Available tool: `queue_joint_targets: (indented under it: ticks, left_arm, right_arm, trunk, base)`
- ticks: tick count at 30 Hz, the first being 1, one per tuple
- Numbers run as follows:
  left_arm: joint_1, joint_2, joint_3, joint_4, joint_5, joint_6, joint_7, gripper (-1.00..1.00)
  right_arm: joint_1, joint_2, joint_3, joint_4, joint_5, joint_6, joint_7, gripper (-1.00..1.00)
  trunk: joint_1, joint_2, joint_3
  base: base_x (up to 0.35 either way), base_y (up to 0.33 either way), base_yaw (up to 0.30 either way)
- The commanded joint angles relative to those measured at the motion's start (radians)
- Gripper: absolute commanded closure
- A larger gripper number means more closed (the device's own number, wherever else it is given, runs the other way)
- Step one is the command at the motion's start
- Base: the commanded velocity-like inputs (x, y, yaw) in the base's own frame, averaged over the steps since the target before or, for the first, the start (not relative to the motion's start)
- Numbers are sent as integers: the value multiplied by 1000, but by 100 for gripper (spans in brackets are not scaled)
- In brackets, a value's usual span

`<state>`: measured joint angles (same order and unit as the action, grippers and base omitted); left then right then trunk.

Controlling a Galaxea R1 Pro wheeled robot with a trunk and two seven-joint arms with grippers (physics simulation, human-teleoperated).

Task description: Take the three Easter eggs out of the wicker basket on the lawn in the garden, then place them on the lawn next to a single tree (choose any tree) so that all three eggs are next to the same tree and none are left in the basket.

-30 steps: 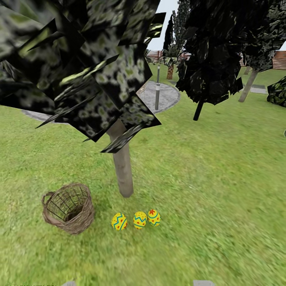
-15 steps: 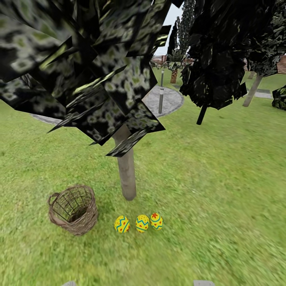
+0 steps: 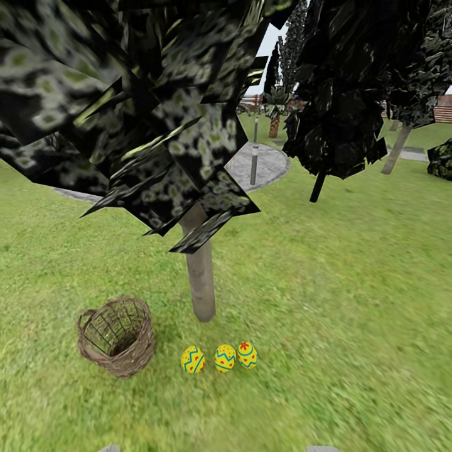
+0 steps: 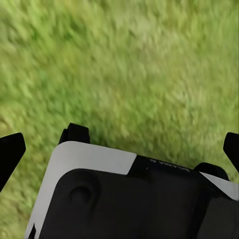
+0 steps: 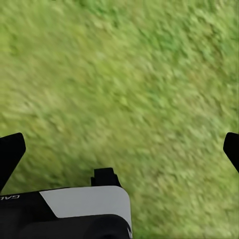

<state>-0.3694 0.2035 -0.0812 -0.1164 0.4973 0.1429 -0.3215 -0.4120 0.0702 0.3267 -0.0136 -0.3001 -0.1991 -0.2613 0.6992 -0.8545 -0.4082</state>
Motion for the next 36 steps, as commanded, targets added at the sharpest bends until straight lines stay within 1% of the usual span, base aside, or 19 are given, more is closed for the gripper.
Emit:
queue_joint_targets:
  ticks: [1, 36]
  left_arm:
    - [0, 1, -8, -1, 10, 6, -2, -100]
    - [0, 2, -8, -1, 10, 6, -2, -100]
  right_arm:
    - [-1, 0, 9, 1, -10, -4, -3, -100]
    - [-1, 0, 8, 1, -8, -4, -1, -100]
  trunk:
    - [0, -1, 1]
    - [0, -1, 57]
  base:
    - [0, 0, 0]
    - [0, 0, 0]
